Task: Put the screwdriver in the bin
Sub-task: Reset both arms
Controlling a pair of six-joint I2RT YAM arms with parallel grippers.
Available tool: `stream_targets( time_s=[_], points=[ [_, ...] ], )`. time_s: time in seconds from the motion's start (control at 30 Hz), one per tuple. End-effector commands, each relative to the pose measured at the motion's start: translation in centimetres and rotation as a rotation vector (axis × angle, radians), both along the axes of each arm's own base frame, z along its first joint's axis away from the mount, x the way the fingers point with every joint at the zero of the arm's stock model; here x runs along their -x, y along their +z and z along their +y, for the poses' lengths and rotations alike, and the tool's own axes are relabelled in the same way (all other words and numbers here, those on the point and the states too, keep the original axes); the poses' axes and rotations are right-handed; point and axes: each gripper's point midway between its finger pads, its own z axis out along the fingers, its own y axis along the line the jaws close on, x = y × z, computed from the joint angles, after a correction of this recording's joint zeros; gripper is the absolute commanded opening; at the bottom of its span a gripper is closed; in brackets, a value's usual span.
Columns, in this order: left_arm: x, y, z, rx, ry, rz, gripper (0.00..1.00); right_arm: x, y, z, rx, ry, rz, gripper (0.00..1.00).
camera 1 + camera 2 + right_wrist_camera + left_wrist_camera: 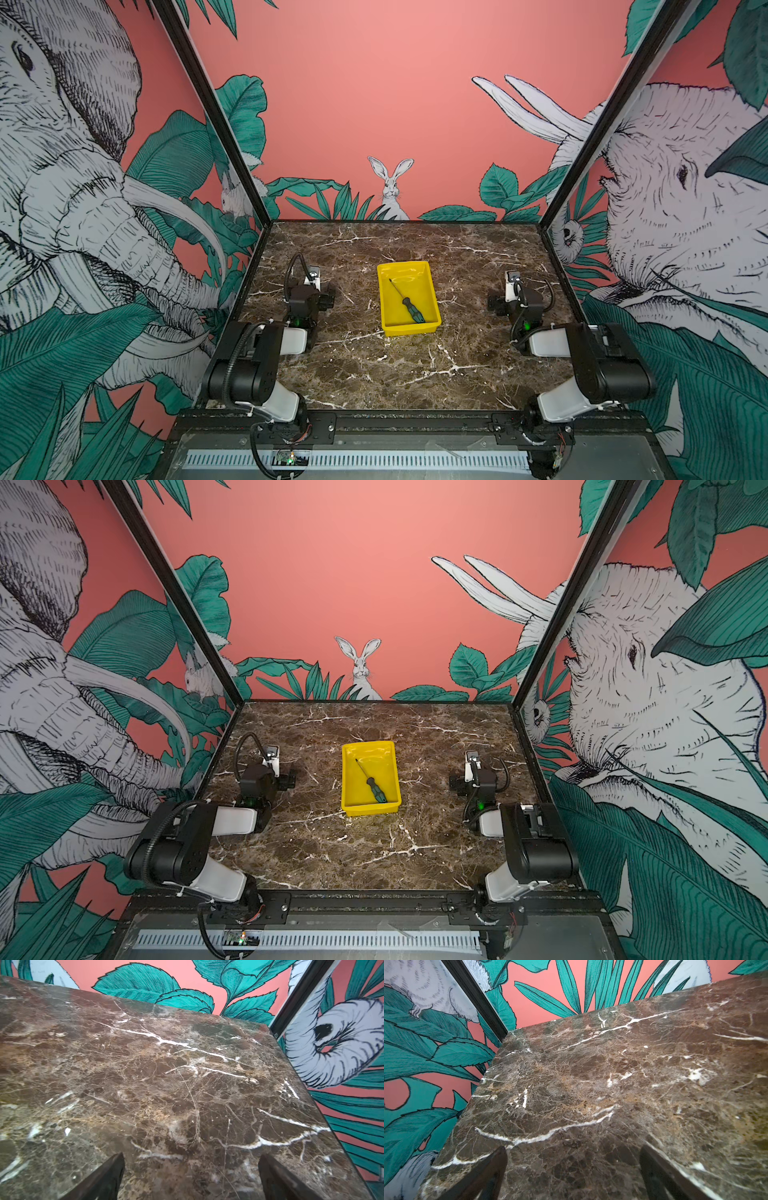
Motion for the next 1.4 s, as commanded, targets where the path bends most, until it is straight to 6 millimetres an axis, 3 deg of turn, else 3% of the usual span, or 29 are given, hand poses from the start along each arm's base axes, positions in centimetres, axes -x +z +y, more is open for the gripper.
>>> stream_targets(
  time_s=[0.0, 0.2, 0.6, 0.87, 1.37],
  points=[
    [-0.7, 0.8, -0.4, 0.066, -0.049, -0.016, 1.0, -0.9, 1.5, 0.5, -0.039, 0.023, -0.055, 0.99],
    [-0.9, 0.9, -0.4, 0.081, -0.059, -0.025, 1.0, -0.8, 1.6, -1.5, -0.044, -0.1, -0.061, 0.99],
    [-0.9, 0.7, -0.5, 0.08, -0.064, -0.004, 1.0, -0.8, 1.7, -2.4, -0.039, -0.157, -0.067, 0.99],
    [-0.9, 0.8, -0.4, 0.082, -0.06, -0.007, 1.0, -1.1, 1.3, -0.8, -0.039, -0.059, -0.036, 0.99],
    [-0.8, 0.8, -0.5, 0.081, -0.061, -0.011, 1.0, -1.2, 1.4, -0.8, -0.039, -0.059, -0.039, 0.99]
  ],
)
